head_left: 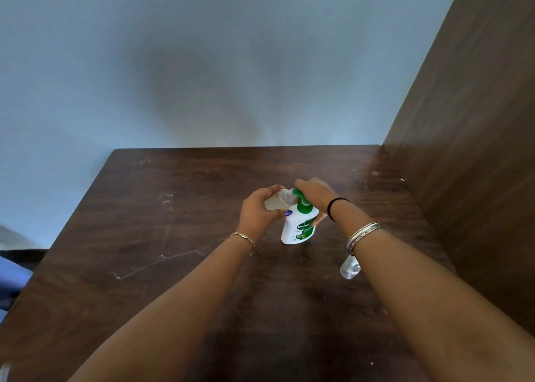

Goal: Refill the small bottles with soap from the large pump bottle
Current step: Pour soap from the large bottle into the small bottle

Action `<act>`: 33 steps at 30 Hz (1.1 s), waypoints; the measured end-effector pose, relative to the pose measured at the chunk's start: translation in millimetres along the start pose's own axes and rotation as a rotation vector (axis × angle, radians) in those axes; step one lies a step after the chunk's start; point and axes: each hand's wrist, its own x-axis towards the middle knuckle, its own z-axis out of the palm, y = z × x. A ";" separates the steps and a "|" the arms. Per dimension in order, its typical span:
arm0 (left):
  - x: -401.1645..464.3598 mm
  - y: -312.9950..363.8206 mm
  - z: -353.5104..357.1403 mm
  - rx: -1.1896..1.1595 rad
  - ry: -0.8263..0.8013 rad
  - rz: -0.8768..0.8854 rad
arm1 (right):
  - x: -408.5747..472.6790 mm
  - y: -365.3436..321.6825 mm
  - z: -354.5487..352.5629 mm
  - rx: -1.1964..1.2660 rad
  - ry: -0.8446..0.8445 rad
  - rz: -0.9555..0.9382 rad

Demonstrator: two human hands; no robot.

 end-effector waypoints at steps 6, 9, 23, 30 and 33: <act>-3.2 -2.1 -1.0 0.011 0.012 -0.016 | 1.4 -1.5 5.4 -0.108 0.135 -0.083; -3.4 -1.8 -1.3 0.027 0.013 -0.016 | 0.0 -0.7 5.5 -0.092 0.133 -0.083; -3.0 -1.3 1.3 0.037 0.039 -0.027 | 0.4 -0.7 7.4 -0.113 0.168 -0.121; -1.9 5.1 3.2 0.030 0.019 -0.014 | -5.0 2.6 3.2 0.020 0.084 -0.058; -3.0 5.7 3.6 0.043 0.027 -0.012 | -2.5 1.5 4.9 -0.037 0.145 -0.092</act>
